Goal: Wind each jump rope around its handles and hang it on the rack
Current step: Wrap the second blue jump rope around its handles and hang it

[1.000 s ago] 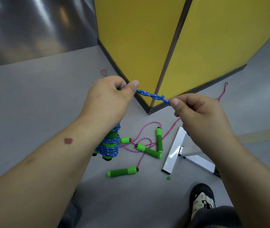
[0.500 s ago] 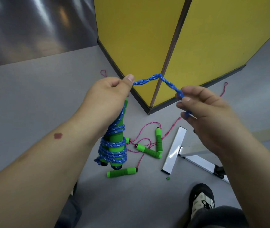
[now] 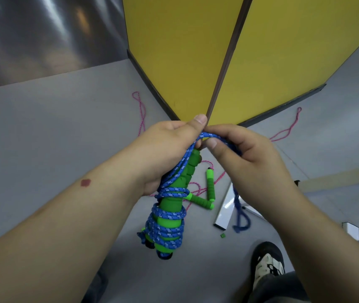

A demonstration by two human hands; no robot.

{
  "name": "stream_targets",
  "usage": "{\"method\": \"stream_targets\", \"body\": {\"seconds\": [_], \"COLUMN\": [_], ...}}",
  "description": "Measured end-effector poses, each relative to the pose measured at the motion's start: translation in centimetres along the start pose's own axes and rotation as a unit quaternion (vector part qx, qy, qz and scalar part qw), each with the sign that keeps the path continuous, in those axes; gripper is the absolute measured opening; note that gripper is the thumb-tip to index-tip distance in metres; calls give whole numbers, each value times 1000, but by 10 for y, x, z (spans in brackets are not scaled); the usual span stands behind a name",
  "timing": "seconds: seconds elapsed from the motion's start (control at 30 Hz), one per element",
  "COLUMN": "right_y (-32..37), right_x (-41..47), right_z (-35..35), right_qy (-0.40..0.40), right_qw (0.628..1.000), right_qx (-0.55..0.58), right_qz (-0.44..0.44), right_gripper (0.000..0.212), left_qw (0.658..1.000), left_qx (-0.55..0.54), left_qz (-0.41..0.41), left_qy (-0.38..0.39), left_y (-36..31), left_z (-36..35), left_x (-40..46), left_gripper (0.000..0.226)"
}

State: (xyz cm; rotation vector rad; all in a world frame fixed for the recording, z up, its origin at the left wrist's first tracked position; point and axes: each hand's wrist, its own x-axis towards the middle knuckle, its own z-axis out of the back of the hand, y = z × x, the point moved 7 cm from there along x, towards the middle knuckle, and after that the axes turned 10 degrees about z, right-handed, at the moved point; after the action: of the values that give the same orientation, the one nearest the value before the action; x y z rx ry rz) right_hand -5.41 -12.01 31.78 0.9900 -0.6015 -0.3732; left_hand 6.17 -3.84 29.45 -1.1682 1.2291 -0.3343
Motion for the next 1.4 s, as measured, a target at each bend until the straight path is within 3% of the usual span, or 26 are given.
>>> {"method": "stream_targets", "body": {"seconds": [0.17,0.27,0.47,0.67,0.73,0.8,0.87,1.0,1.1,1.17,1.3,1.4], "right_y": [-12,-17,-26,-24,-27,-37,-48,-41,-39,-43,-53,-54], "right_x": [-2,-4,-10,-8,-8,-10,-13,-14,-13,-14,-15,-15], "right_z": [5,-1,-12,-6,-3,-4,-9,-20,-18,-16,-6,-2], "right_qy": [-40,-20,-17,-61,-64,-66,-73,-6,-16,-37,-96,-114], "right_qw": [979,968,941,924,922,926,916,952,949,940,933,930], "right_qx": [172,195,248,298,297,279,285,158,155,169,197,213], "right_qz": [-98,-156,-228,-232,-240,-247,-273,-263,-275,-293,-286,-278], "right_gripper": [13,22,22,17,15,9,17,24,13,5,32,25], "left_qw": [992,974,946,943,934,903,904,916,926,934,950,944], "left_qx": [-124,-219,-279,-194,-208,-297,-348,-373,-359,-341,-299,-318], "left_qz": [18,40,79,127,154,175,166,137,121,104,84,89], "left_qy": [-32,45,143,237,247,258,185,63,7,-7,-17,-19], "left_y": [-3,-7,-4,-2,3,4,8,10,12,10,5,4], "left_z": [17,15,3,-15,-15,-20,-13,0,6,7,8,11], "left_x": [9,8,2,-12,-8,-6,5,9,10,10,8,8], "left_gripper": [47,45,34,22,26,37,29,9,6,7,9,8]}}
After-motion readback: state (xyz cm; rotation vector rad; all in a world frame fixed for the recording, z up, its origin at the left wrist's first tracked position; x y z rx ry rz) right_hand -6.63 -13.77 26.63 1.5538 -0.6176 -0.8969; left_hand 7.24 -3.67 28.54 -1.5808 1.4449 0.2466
